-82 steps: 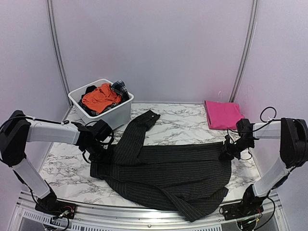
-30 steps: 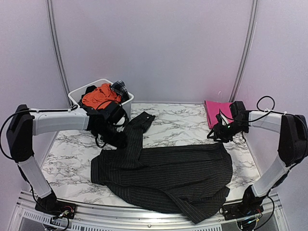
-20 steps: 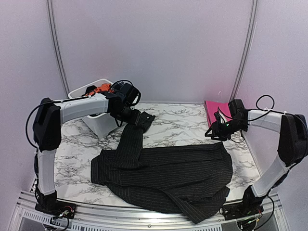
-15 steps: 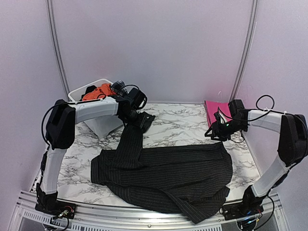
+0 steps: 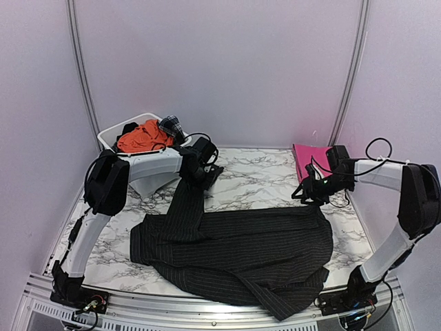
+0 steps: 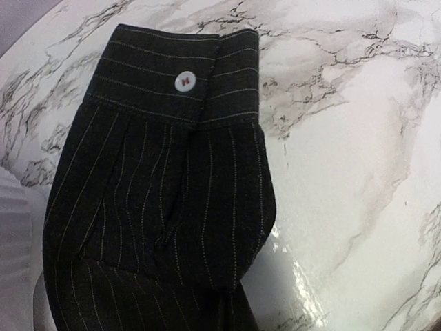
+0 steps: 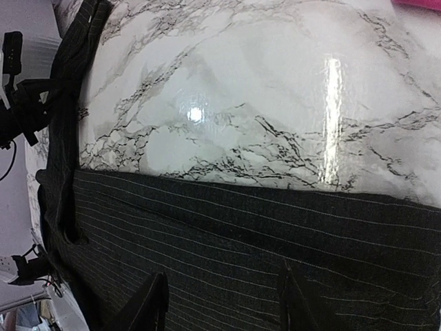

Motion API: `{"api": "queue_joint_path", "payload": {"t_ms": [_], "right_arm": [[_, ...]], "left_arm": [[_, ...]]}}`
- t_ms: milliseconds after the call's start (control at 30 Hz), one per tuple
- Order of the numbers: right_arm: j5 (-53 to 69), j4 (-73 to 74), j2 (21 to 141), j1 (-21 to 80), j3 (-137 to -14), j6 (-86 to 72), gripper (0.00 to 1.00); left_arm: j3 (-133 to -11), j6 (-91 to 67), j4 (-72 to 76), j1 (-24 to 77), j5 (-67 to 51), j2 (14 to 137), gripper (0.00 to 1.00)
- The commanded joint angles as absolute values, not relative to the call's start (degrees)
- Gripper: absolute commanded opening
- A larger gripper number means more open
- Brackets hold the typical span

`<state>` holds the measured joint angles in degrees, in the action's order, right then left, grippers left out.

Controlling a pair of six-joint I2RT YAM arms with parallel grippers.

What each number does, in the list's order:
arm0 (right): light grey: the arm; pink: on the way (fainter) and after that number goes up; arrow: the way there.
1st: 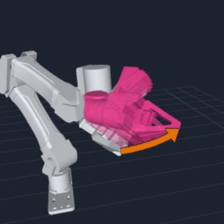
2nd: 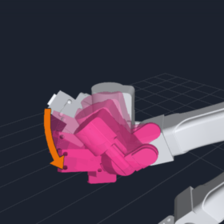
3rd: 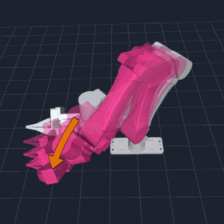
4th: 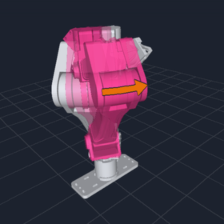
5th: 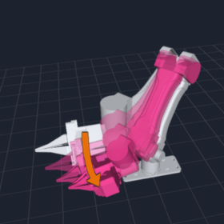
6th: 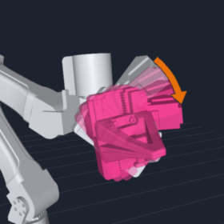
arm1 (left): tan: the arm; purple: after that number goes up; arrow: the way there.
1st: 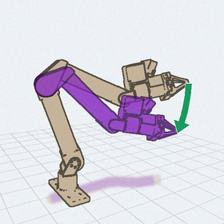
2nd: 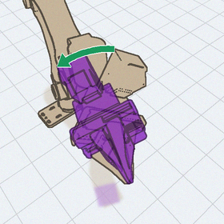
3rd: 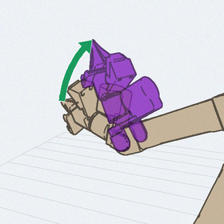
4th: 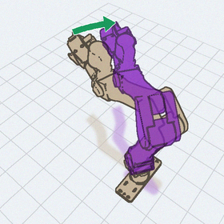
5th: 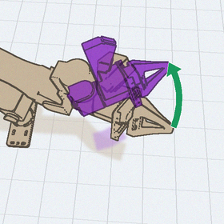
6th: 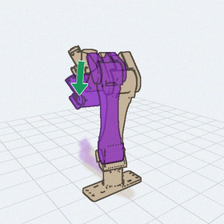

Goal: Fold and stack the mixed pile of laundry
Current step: Adjust the 1/3-folded shirt at the center of the board.

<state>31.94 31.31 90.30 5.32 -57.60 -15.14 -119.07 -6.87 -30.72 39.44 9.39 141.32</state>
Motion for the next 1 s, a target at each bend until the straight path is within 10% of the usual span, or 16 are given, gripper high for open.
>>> {"api": "queue_joint_path", "payload": {"t_ms": [0, 600, 967], "right_arm": [[35.6, 29.5, 88.9, 6.5, -59.8, -16.4, 0.52], [42.2, 23.9, 93.4, 19.8, -60.2, -20.7, 0.61], [41.5, 17.9, 99.4, 31.6, -61.7, -26.8, 0.6]], "left_arm": [[-115.2, -5.3, -30.7, 40.8, 8.7, 132.2, 0.0], [-66.8, -9.5, -21.0, 57.3, 9.0, 99.3, 0.09], [-55.7, -13.0, -17.9, 60.8, 6.0, 94.2, 0.58]]}}
